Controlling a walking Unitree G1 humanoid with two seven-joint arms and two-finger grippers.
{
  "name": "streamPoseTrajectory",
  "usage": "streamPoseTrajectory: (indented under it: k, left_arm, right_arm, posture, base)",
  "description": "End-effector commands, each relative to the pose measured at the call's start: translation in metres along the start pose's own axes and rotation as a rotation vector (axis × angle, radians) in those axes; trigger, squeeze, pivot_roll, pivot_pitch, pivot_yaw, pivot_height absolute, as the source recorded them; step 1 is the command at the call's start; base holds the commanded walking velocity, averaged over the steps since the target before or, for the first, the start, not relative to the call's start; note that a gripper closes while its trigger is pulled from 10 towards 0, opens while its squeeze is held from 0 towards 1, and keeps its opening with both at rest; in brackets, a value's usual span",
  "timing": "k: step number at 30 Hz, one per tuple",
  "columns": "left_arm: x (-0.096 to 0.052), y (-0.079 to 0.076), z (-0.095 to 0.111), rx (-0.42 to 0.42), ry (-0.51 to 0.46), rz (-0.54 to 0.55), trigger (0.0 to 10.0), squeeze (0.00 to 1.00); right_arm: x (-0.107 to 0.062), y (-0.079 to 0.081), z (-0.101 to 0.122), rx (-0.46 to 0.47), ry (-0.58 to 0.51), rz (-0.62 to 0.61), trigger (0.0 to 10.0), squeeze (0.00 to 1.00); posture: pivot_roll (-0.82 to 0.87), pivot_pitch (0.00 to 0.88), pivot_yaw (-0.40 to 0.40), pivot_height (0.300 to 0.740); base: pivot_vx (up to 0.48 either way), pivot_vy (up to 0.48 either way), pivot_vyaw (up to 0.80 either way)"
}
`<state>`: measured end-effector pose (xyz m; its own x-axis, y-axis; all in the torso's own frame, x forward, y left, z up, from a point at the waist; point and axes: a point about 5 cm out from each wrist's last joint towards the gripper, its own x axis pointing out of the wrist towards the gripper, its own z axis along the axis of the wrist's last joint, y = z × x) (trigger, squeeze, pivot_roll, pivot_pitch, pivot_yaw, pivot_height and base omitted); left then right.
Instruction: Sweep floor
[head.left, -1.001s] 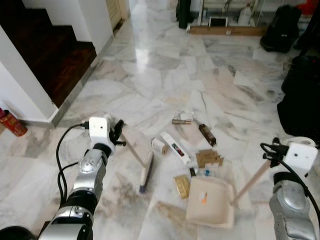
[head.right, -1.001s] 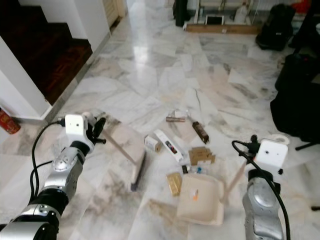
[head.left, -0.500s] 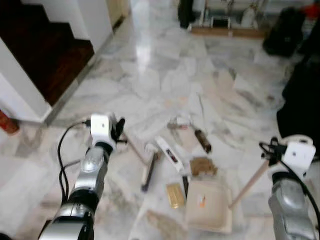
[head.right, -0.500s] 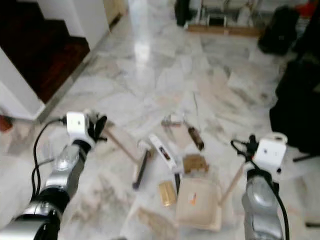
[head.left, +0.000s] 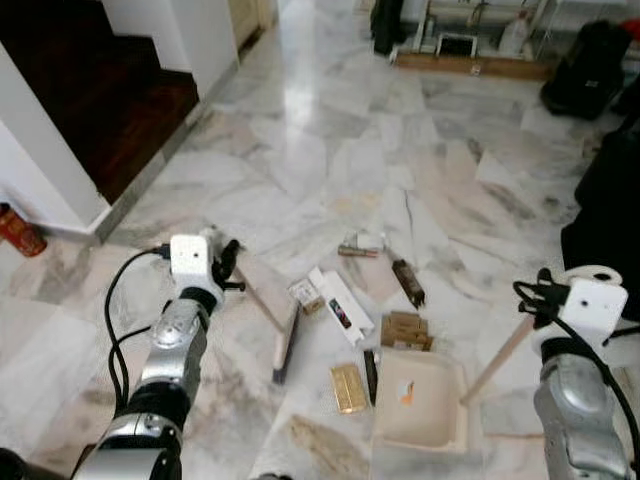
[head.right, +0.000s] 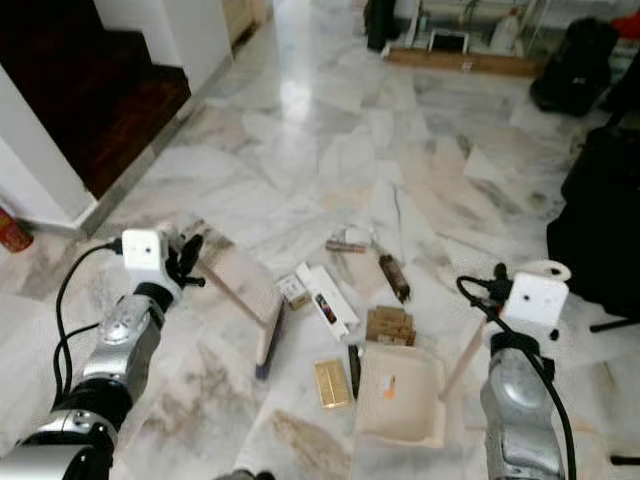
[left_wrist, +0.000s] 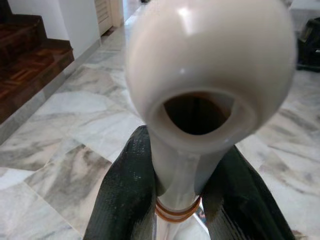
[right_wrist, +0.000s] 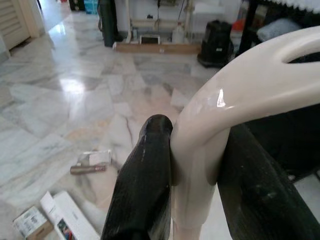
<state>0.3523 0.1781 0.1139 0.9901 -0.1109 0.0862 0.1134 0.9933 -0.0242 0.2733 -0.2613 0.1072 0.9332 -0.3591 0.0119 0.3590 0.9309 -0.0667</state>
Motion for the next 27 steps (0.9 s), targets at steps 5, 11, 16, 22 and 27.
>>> streamPoseTrajectory:
  k: [5,11,16,22,27]
  left_arm:
    - [0.001,0.001,0.006,0.008,-0.029,-0.003,10.0,0.0]
    - [0.0,0.002,0.005,0.009,-0.025,-0.005,10.0,0.0]
    - [-0.001,0.001,0.004,0.009,-0.018,-0.018,10.0,0.0]
    - [-0.002,0.002,-0.002,0.029,0.036,-0.054,10.0,0.0]
    - [-0.004,0.001,-0.007,0.028,0.077,-0.093,10.0,0.0]
  right_arm:
    - [-0.003,-0.005,0.009,-0.034,-0.045,-0.014,10.0,0.0]
    - [-0.009,-0.018,0.008,-0.081,-0.035,-0.082,10.0,0.0]
    - [-0.013,-0.028,-0.001,-0.092,-0.004,-0.12,10.0,0.0]
    - [-0.016,-0.021,-0.014,-0.087,0.035,-0.112,10.0,0.0]
    - [-0.015,-0.018,-0.022,-0.078,0.053,-0.109,10.0,0.0]
  posture:
    - [0.05,0.138,0.029,0.74]
    - [0.04,0.134,0.03,0.74]
    - [0.04,0.127,0.034,0.74]
    - [0.06,0.131,0.038,0.74]
    - [0.06,0.151,0.042,0.74]
  base:
    - [0.0,0.0,0.0]
    - [0.0,0.0,0.0]
    - [0.0,0.0,0.0]
    - [0.0,0.0,0.0]
    - [0.0,0.0,0.0]
